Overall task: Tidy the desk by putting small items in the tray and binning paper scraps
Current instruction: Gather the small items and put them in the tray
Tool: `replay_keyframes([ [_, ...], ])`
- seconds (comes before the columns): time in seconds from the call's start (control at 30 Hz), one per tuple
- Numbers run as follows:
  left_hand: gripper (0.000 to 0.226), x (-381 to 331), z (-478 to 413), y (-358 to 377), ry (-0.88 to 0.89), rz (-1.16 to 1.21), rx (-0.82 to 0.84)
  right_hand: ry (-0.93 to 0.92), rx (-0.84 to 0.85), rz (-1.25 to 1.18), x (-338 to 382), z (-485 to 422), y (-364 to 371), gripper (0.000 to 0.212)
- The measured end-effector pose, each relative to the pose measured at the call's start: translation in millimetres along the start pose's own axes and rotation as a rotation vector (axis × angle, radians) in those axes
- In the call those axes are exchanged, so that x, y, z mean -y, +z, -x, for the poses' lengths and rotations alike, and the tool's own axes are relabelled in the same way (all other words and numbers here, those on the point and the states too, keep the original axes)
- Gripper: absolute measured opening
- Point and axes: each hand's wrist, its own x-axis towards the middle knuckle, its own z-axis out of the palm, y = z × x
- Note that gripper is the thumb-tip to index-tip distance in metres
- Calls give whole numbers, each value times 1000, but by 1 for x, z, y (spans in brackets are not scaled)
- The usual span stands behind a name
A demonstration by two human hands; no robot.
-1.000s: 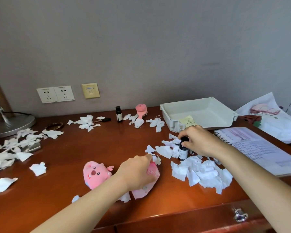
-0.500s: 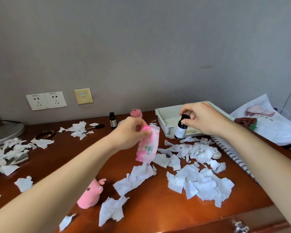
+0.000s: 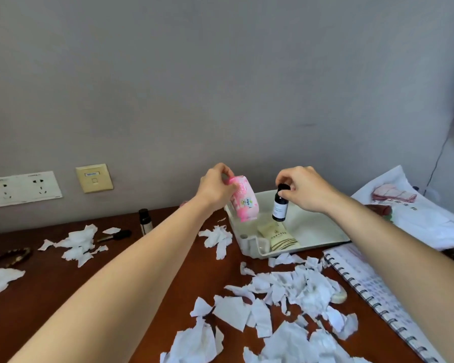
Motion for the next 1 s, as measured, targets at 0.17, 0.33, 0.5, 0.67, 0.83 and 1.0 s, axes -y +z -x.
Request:
replay_keyframes([
  [0.17, 17, 21, -27, 35, 16, -104, 66, 35, 14, -55, -14, -29, 24, 15],
  [0.33, 20, 39, -42, 59, -31, -207, 114, 54, 50, -60, -21, -49, 53, 17],
  [0.5, 17, 52, -45, 77, -21, -398, 187, 74, 113, -41, -24, -61, 81, 17],
  [0.67, 32, 54, -46, 85, -1, -552, 221, 57, 192, -16, -22, -70, 98, 18],
  [0.83, 32, 56, -50, 86, -13, -580, 263, 36, 228, -21, -20, -71, 107, 21],
  [1.0, 27, 61, -50, 84, -15, -511, 198, 25, 276, -9, -14, -72, 105, 23],
])
